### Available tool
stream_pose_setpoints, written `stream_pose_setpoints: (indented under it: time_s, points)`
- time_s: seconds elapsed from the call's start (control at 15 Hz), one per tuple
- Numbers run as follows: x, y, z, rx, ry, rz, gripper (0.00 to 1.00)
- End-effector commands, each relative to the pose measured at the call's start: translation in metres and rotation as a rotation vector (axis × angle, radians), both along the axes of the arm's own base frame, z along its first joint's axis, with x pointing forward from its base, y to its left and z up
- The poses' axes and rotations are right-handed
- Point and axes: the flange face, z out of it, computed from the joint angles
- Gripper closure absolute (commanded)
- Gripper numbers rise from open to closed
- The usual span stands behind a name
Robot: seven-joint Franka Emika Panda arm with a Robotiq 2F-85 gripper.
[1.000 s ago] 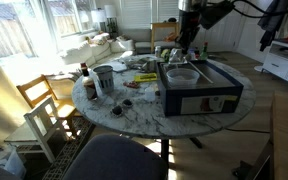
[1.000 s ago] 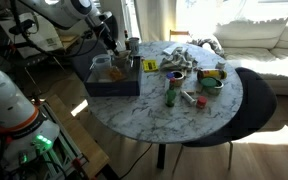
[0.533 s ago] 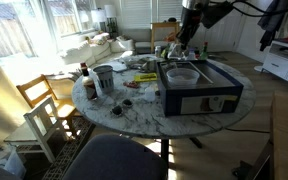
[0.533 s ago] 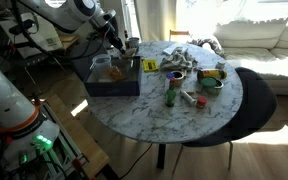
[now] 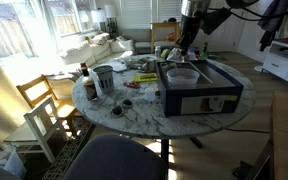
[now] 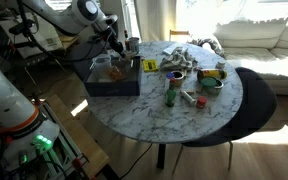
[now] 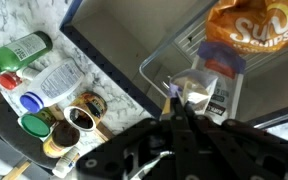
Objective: Pick up the two white and purple packets with a green lid and put them in the clear storage container one by one
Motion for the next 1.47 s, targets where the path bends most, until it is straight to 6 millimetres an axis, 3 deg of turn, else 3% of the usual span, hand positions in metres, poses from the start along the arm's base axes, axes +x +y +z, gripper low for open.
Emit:
stream_pose_setpoints:
  time_s: [0.0,0.4,0.67,0.93,1.13,1.4]
  points:
    - [-0.001,0.001,-0.012,-0.001,0.040,0.026,0.72]
    - [-0.001,0.004,-0.014,-0.011,0.043,0.058,0.29]
    - [0.004,0.007,0.009,0.022,-0.013,0.088,0.01]
    - [0.029,-0.031,0.060,0.118,-0.082,0.021,0.00]
    - [0.065,-0.074,0.104,0.235,-0.152,-0.031,0.00]
    - [0.115,-0.135,0.147,0.404,-0.174,-0.224,0.00]
